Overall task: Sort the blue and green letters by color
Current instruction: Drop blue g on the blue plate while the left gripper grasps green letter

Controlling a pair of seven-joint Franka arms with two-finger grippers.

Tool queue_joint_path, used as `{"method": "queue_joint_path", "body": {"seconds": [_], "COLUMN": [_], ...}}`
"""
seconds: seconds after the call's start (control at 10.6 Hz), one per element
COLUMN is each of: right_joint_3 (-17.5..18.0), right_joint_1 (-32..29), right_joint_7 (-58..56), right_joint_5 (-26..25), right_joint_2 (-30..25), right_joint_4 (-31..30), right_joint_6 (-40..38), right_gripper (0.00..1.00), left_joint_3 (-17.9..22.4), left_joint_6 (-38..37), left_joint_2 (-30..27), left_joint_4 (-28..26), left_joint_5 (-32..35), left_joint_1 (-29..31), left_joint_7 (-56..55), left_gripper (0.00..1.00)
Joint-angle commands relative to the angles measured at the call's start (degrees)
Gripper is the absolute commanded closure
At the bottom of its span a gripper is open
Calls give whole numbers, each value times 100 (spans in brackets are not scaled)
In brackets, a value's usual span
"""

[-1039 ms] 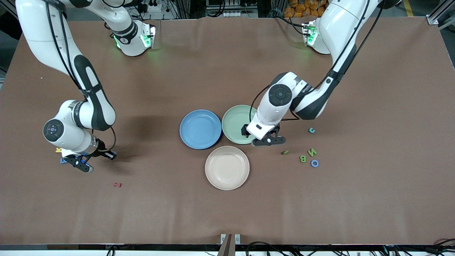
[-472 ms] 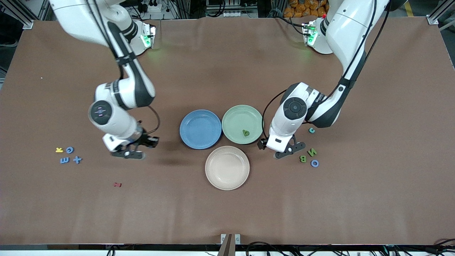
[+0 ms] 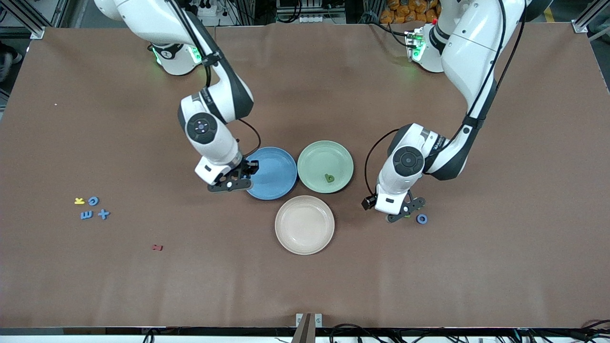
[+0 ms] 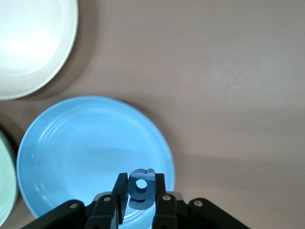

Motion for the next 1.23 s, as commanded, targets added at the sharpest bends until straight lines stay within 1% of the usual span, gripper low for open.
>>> {"method": "queue_joint_path", "body": {"seconds": [0.0, 0.09, 0.19, 0.28, 0.38, 0.47, 0.57, 0.76, 0.85, 1.04, 1.13], "right_joint_3": [-55, -55, -55, -37, 32, 42, 42, 42, 42, 7, -11], "right_joint_1": [400, 383, 296, 34, -351, -729, -1046, -1758, -2118, -2673, -2919], "right_joint_7": [598, 600, 469, -98, -1139, -2028, -2855, -4594, -5482, -6716, -7270], "right_joint_5": [86, 85, 59, 50, 50, 50, 50, 42, 41, 15, -20], "right_joint_2": [250, 224, 198, 163, 84, 66, 66, 75, 83, 118, 145], "right_joint_4": [96, 97, 97, 88, 53, 70, 88, 97, 97, 132, 149], "right_joint_6": [61, 35, 17, 9, -18, -218, -272, -282, -273, -273, -273], "right_gripper": [20, 0, 0, 0, 0, 0, 0, 0, 0, 0, 0], "left_joint_3": [97, 97, 97, 97, 97, 97, 97, 97, 97, 97, 97], "left_joint_6": [162, 188, 206, 215, 215, 215, 215, 215, 215, 215, 215], "left_joint_2": [226, 261, 279, 314, 323, 332, 341, 341, 341, 332, 332], "left_joint_4": [164, 164, 164, 164, 164, 164, 164, 173, 173, 173, 182], "left_joint_5": [176, 185, 263, 386, 448, 492, 527, 536, 528, 484, 466], "left_joint_1": [-64, -47, -38, -38, -38, -29, -3, 129, 129, 120, 103], "left_joint_7": [-127, -92, -14, -13, -13, 74, 371, 506, 497, 497, 445], "left_gripper": [6, 10, 14, 17, 19, 21, 22, 26, 34, 54, 54]}}
